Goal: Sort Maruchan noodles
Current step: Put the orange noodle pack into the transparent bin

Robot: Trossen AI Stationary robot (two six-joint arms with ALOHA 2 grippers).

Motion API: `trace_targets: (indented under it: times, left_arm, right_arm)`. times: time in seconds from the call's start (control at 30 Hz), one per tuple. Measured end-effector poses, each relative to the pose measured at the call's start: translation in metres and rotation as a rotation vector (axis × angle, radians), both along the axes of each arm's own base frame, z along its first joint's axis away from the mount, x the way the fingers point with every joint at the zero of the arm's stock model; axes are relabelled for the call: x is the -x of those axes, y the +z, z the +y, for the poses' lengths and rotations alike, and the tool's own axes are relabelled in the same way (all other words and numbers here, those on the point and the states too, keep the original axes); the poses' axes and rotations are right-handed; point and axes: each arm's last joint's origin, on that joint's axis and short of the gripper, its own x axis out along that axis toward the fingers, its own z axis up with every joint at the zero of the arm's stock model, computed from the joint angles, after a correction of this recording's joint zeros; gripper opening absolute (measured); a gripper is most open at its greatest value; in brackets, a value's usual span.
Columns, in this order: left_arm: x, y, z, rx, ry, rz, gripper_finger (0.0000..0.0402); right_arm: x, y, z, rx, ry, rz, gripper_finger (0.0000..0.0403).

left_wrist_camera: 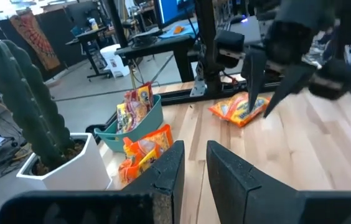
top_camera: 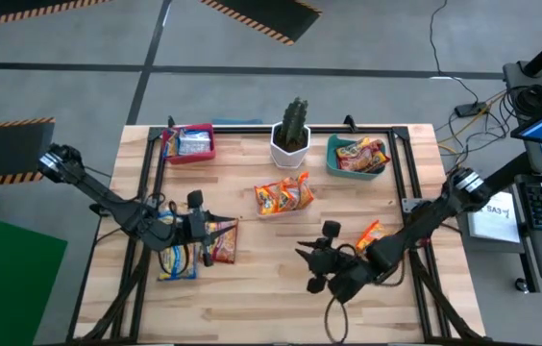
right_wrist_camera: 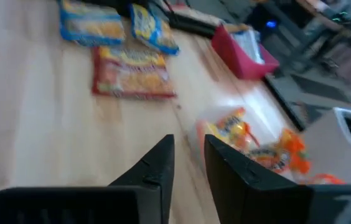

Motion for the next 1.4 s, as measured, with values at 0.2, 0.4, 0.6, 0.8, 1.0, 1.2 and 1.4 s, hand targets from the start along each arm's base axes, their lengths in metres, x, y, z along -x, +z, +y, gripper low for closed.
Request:
trace_targets:
  times: [0.2, 0.4, 0.6, 0.8, 1.0, 1.2, 1.4]
  left_arm:
    - [-0.005, -0.006, -0.002, -0.023, 0.006, 0.025, 0.0052]
    - [-0.009, -0.011, -0.003, -0.041, 0.016, 0.04, 0.0052]
    - [-0.011, -0.013, -0.003, -0.048, 0.021, 0.05, 0.0052]
    - [-0.012, -0.016, -0.004, -0.055, 0.022, 0.061, 0.0052]
    - [-0.014, -0.018, -0.005, -0.062, 0.023, 0.072, 0.0052]
    - [-0.015, -0.02, -0.005, -0.066, 0.025, 0.078, 0.0052]
    - [-0.016, -0.021, -0.005, -0.065, 0.027, 0.08, 0.0052]
  right_arm:
    - [0.024, -0.003, -0.017, -0.21, 0.216, -0.164, 0.0051]
    - [0.047, -0.025, -0.035, -0.324, 0.456, -0.389, 0.0033]
    - [0.065, -0.035, -0.061, -0.436, 0.269, -0.489, 0.0031]
    - [0.082, -0.028, -0.08, -0.671, -0.02, -0.351, 0.0031]
    - [0.099, -0.003, -0.087, -0.837, -0.313, -0.103, 0.0031]
    - [0.111, 0.006, -0.089, -0.88, -0.637, 0.254, 0.0026]
    - [0.116, -0.021, -0.085, -0.802, -0.924, 0.598, 0.001]
